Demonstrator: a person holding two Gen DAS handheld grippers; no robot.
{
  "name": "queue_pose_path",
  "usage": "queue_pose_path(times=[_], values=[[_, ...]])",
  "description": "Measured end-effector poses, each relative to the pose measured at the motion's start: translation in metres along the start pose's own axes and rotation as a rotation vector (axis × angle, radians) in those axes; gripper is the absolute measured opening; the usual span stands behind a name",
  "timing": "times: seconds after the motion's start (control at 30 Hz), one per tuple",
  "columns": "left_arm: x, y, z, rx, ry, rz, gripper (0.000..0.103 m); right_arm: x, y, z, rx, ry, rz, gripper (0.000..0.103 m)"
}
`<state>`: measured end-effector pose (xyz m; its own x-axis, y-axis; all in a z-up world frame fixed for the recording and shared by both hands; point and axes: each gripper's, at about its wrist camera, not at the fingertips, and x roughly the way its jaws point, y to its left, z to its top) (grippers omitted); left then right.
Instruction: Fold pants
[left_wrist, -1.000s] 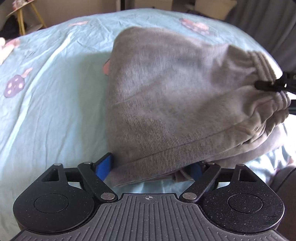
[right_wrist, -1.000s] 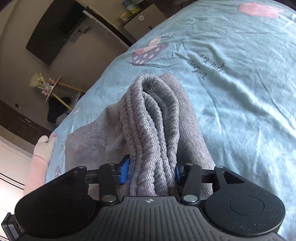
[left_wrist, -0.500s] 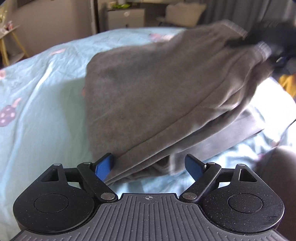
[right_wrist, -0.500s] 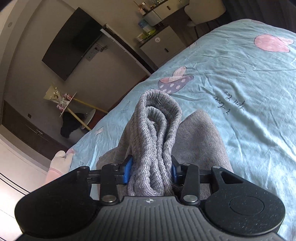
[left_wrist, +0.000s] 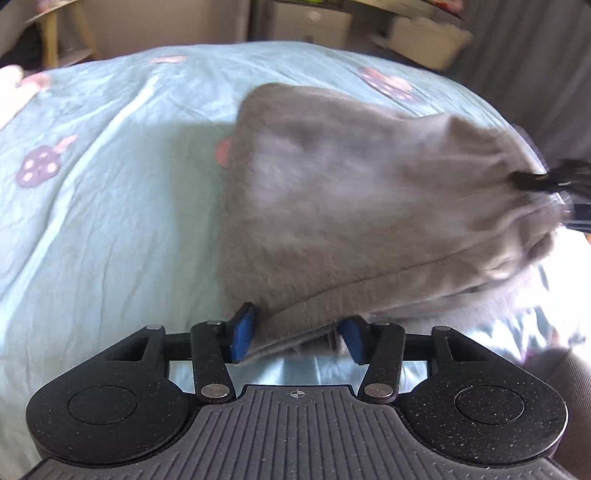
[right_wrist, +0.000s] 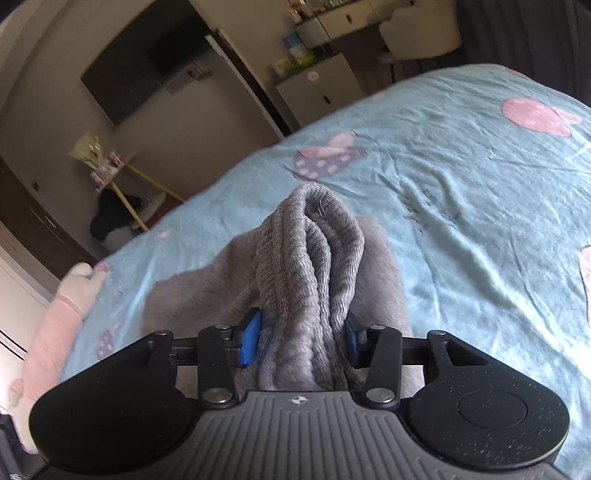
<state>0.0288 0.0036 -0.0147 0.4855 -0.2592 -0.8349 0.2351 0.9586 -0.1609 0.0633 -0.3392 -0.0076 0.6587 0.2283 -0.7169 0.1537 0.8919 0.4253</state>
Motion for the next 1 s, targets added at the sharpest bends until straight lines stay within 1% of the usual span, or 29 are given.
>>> queue_pose_path(times=[0.03,0.07,0.13,0.17,0.23,0.27,0.3,0.33,0.37,0.4,0.43,0.47,0.53,0.6,0.67,0.7,0.73,0.77,0.8,0.83,0.9,1.0], values=[[-0.007,0.001,0.000,0.036,0.002,-0.037,0.051,-0.001,-0.002,-0.003,-0.009,-0.004,-0.070,0.053],[-0.016,0.003,0.000,0.061,-0.004,-0.073,0.051,-0.005,-0.003,-0.004,-0.035,-0.022,-0.100,0.055],[-0.035,0.011,0.007,0.081,-0.042,-0.132,0.057,-0.018,-0.002,-0.005,-0.060,-0.081,-0.096,0.064],[-0.044,0.012,0.013,0.083,-0.081,-0.133,0.059,-0.023,0.000,-0.004,-0.068,-0.111,-0.086,0.064],[-0.050,0.013,0.029,0.079,-0.143,-0.099,0.067,-0.027,0.012,-0.001,-0.094,-0.155,-0.060,0.063],[-0.049,0.011,0.038,0.071,-0.169,-0.073,0.070,-0.026,0.021,0.000,-0.118,-0.176,-0.048,0.060],[-0.045,0.009,0.047,0.057,-0.192,-0.038,0.075,-0.023,0.031,0.000,-0.145,-0.191,-0.042,0.056],[-0.037,0.008,0.058,0.034,-0.216,0.001,0.076,-0.018,0.044,0.000,-0.180,-0.198,-0.039,0.047],[-0.028,0.004,0.070,0.012,-0.233,0.026,0.076,-0.011,0.055,0.001,-0.214,-0.200,-0.038,0.041],[-0.018,0.004,0.081,-0.013,-0.239,0.050,0.076,-0.003,0.066,0.001,-0.244,-0.200,-0.036,0.039],[-0.007,0.003,0.091,-0.039,-0.239,0.072,0.076,0.005,0.076,0.002,-0.270,-0.199,-0.033,0.036],[0.003,0.001,0.101,-0.055,-0.240,0.076,0.076,0.015,0.086,0.004,-0.296,-0.195,-0.035,0.033],[0.022,-0.007,0.116,-0.049,-0.249,0.087,0.077,0.033,0.104,0.007,-0.356,-0.194,-0.048,0.031],[0.045,-0.015,0.128,-0.011,-0.258,0.128,0.077,0.053,0.115,0.010,-0.410,-0.170,-0.075,0.031],[0.068,-0.022,0.133,0.047,-0.244,0.187,0.078,0.073,0.118,0.012,-0.430,-0.119,-0.112,0.031],[0.077,-0.023,0.133,0.081,-0.238,0.212,0.083,0.082,0.115,0.012,-0.437,-0.101,-0.141,0.030],[0.086,-0.024,0.132,0.120,-0.225,0.234,0.087,0.091,0.109,0.010,-0.443,-0.084,-0.163,0.025],[0.097,-0.025,0.132,0.155,-0.201,0.259,0.089,0.098,0.102,0.009,-0.446,-0.084,-0.179,0.013],[0.108,-0.024,0.132,0.184,-0.180,0.274,0.094,0.104,0.094,0.009,-0.445,-0.084,-0.190,0.009],[0.114,-0.023,0.131,0.196,-0.181,0.283,0.098,0.108,0.089,0.010,-0.429,-0.085,-0.187,0.006],[0.119,-0.015,0.132,0.162,-0.173,0.268,0.101,0.112,0.086,0.014,-0.401,-0.087,-0.196,0.005],[0.114,0.000,0.134,0.024,-0.124,0.209,0.100,0.114,0.092,0.013,-0.419,-0.083,-0.221,0.005]])
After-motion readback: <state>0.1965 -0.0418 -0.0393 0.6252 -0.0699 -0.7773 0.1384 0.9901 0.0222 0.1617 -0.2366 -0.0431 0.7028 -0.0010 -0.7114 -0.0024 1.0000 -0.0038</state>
